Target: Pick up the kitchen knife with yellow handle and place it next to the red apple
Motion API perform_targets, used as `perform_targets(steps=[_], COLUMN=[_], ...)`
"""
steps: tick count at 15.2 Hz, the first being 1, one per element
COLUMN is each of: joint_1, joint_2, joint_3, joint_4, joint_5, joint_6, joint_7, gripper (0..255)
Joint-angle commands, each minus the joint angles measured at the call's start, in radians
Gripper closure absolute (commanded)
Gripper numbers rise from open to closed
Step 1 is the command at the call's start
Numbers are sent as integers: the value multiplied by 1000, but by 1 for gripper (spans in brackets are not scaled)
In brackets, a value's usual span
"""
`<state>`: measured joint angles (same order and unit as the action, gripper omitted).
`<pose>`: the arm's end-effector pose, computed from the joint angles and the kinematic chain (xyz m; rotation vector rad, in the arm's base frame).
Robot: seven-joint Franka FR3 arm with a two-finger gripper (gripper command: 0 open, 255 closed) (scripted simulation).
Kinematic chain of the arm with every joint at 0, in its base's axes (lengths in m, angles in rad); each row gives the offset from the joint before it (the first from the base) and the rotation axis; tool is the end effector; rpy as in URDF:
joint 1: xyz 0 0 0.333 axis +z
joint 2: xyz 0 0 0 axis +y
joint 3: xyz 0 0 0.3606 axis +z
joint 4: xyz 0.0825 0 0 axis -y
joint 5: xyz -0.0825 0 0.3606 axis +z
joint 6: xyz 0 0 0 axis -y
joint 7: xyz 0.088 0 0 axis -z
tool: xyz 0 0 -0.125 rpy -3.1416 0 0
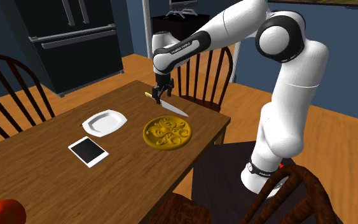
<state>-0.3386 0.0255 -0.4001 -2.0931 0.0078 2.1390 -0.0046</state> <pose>0.3950 -0.3575 0.4519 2.9195 -1.1290 0.0308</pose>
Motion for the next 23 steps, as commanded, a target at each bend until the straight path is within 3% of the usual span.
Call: perform_targets(steps=[1, 9, 17, 18, 23], joint_1=[-24, -30, -30, -30, -30], joint_2=[64, 120, 120, 120, 120], joint_3=[-21, -17, -17, -17, -17], joint_4=[44, 0, 0, 0, 0], joint_5=[33, 64, 64, 64, 64], joint_6=[13, 107, 107, 107, 107], joint_7=[-20, -41, -41, -41, -41], gripper=[0, 0, 0, 255, 255])
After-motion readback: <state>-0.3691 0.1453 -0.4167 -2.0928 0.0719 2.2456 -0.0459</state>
